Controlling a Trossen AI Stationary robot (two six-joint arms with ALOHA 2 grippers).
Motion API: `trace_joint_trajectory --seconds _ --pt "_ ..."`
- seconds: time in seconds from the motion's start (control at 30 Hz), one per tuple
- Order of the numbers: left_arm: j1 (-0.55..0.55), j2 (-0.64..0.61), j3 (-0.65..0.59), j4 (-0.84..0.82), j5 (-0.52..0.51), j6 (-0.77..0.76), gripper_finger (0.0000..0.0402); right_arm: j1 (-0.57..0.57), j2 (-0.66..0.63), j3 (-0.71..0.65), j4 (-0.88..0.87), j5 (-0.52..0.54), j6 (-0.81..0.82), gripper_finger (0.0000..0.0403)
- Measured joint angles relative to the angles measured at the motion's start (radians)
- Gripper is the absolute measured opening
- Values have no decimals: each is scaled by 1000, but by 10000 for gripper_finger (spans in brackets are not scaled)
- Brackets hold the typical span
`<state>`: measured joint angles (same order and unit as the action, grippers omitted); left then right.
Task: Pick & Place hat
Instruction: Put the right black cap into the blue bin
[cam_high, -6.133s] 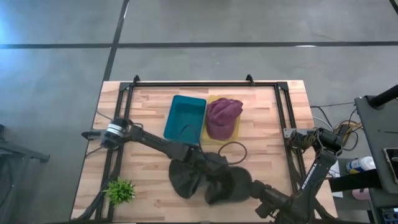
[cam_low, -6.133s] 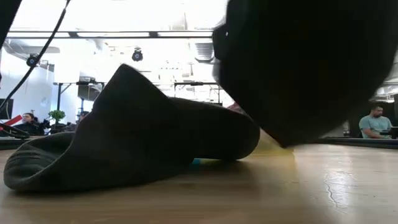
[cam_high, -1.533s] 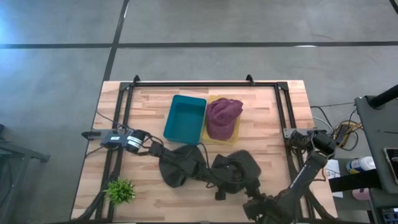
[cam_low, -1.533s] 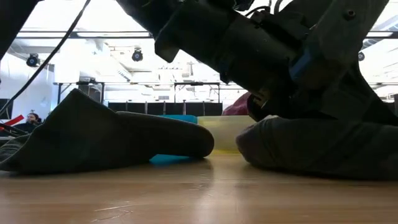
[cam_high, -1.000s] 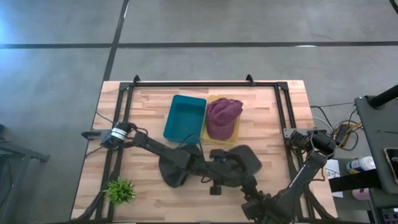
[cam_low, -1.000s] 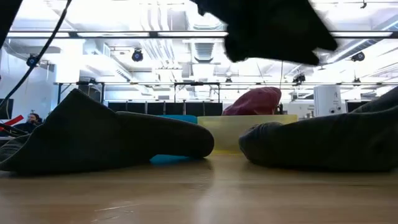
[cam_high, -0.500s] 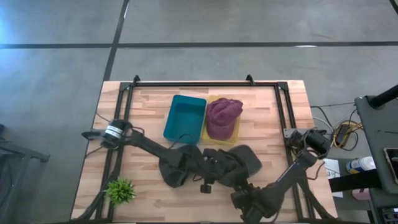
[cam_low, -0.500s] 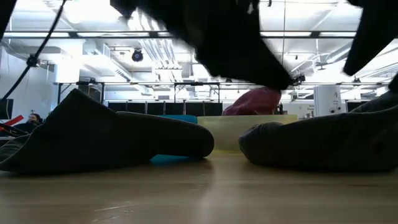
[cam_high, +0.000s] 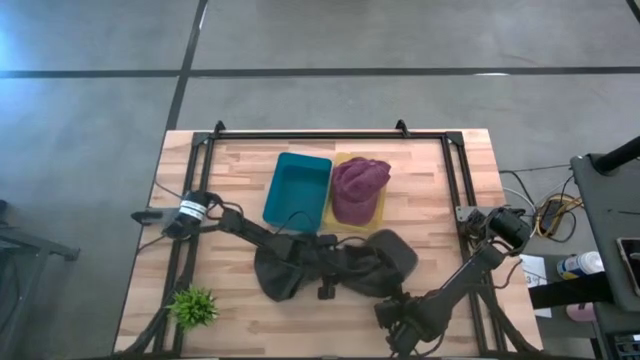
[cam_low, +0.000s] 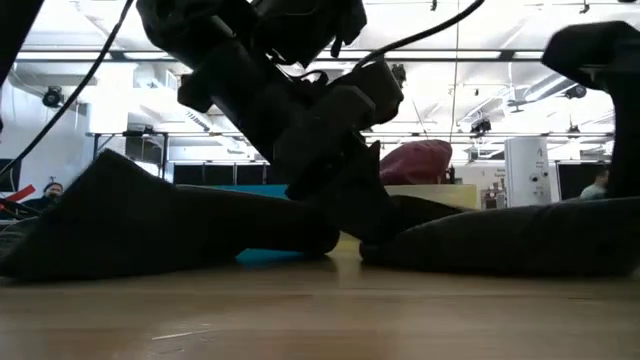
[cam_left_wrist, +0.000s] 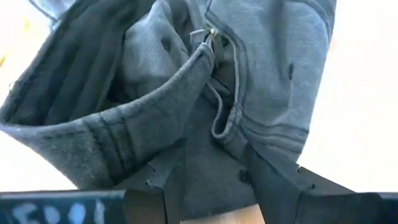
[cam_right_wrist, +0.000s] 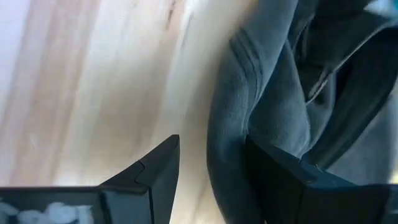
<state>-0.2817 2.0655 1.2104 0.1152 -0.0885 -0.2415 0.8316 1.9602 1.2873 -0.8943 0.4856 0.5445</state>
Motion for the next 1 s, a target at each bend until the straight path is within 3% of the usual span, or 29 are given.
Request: trace_joint_trajectory --seconds 0.27,0.43,0.63,0.8,1.0 --pt "-75 -64 23 -42 20 -134 163 9 0 68 -21 -16 -34 178" --pt "-122 -105 82 -19 15 -82 163 9 -1 161 -18 -9 -149 178" --pt "-152 -110 134 -43 5 -36 163 3 -1 194 -7 91 -162 178" --pt "-171 -116 128 -152 -45 -36 163 -10 18 164 31 94 -165 178" --pt "-217 -167 126 -290 -176 -39 163 -10 56 163 56 91 -235 178"
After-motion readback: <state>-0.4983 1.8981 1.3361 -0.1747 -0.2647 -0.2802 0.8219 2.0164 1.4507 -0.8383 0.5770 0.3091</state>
